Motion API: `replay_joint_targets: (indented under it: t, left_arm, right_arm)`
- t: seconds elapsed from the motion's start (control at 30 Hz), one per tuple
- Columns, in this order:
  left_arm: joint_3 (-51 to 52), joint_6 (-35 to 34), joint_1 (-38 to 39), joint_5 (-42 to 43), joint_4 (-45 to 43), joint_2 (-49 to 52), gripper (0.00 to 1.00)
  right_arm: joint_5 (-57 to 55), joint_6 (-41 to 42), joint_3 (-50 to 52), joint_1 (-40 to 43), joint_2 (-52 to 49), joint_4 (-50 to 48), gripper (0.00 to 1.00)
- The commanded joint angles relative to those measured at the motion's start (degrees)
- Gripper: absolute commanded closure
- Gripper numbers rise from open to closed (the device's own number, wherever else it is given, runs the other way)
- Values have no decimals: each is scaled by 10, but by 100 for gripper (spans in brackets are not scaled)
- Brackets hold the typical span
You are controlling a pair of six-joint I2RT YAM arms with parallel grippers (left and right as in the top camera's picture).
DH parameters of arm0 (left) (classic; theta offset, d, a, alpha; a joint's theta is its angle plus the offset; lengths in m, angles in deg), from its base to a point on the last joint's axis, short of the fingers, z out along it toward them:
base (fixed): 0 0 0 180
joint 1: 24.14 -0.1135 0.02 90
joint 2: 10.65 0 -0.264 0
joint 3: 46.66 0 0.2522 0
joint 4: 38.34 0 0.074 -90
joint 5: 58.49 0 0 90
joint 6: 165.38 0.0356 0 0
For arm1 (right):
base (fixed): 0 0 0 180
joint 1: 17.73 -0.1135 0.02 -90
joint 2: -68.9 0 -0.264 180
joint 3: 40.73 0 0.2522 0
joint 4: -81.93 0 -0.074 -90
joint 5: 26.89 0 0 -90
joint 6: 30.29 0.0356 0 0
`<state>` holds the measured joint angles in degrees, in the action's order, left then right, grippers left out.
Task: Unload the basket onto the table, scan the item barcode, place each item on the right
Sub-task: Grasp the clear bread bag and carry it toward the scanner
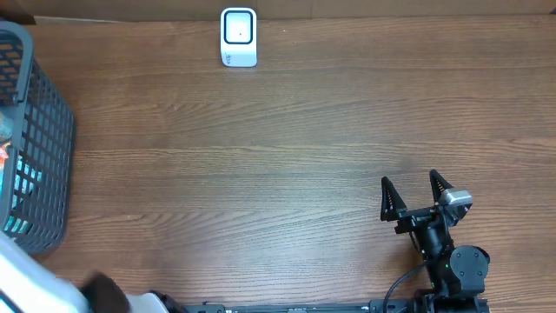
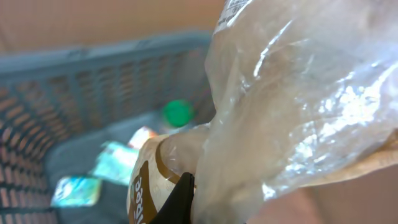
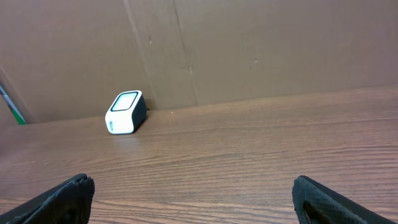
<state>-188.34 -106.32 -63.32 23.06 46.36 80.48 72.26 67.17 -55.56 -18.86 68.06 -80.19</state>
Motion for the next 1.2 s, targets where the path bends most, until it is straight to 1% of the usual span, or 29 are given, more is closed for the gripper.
replay_joint_targets:
  t: [0.0,0.1,0.2,0.3,0.47,0.57,0.6,0.7,0.83,0.87,0.97,1.17]
  left_arm:
    - [-7,44,90,25,7,-68,96]
    - [-7,65,184,20,38,-84,96]
    - [-2,61,287,-11,93,-78,96]
    - [29,17,390,-56,143,-59,96]
    - [114,-56,507,-90,154,-9,96]
    - [169,-124,550,-115,147,34,96]
    - [197,-152,570,-114,131,64,96]
    - [228,-186,596,-105,101,116,96]
    - [233,-220,625,-90,59,187,96]
    - [233,-234,639,-86,38,217,96]
    - [233,-254,658,-81,15,259,96]
    - [233,-255,690,-80,1,318,96]
  right_arm:
    - [-1,0,6,1,7,-2,0]
    - [-1,0,6,1,7,-2,0]
    - [-1,-1,6,1,7,-2,0]
    - [-1,0,6,1,7,-2,0]
    - [-1,0,6,1,7,-2,0]
    - [-1,0,6,1,7,-2,0]
    - [-1,0,6,1,7,-2,0]
    - [-1,0,6,1,7,-2,0]
    - [-1,-1,6,1,7,-2,0]
    - [-1,0,6,1,7,-2,0]
    - [-1,0,6,1,7,-2,0]
    - [-1,-1,6,1,7,-2,0]
